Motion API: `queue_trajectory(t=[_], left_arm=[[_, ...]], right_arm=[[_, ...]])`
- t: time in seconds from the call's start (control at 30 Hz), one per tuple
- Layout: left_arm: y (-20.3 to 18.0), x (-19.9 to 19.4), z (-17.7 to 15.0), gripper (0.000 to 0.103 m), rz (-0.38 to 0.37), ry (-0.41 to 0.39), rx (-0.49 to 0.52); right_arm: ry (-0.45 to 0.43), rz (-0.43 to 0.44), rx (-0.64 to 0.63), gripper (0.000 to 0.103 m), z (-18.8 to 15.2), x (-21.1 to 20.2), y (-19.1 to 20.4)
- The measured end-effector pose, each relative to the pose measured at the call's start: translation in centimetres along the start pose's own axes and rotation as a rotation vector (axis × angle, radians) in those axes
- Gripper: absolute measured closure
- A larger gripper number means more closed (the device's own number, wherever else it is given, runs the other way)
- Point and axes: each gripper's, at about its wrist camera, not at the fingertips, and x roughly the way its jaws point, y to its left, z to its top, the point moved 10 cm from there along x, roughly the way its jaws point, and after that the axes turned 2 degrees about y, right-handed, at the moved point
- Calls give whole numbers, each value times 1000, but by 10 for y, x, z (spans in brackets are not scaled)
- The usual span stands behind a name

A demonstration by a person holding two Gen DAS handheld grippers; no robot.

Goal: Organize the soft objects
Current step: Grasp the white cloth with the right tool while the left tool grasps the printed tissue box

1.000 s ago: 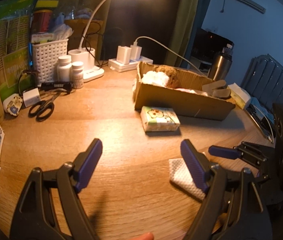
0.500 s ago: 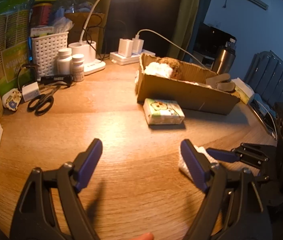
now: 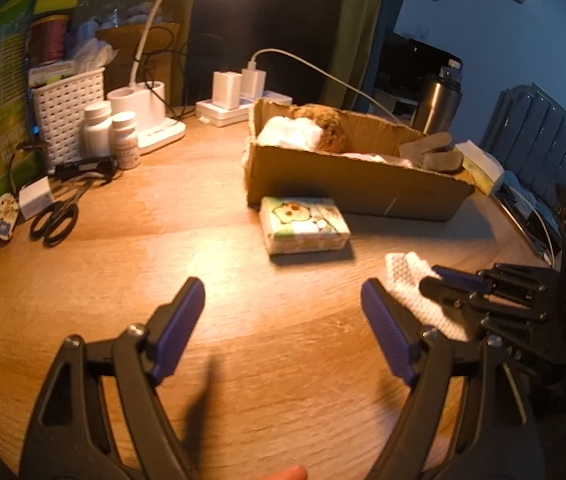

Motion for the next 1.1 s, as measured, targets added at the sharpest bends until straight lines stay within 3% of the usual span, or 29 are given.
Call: queue_trajectory(t=[0.57, 1.1], left_arm=[[-24, 35, 21, 21, -12, 63, 86], [-25, 79, 39, 21, 36, 116, 109]], right_arm=[[-62, -55, 56, 88, 20, -14, -36], [-78, -19, 100, 88, 28, -7, -50]])
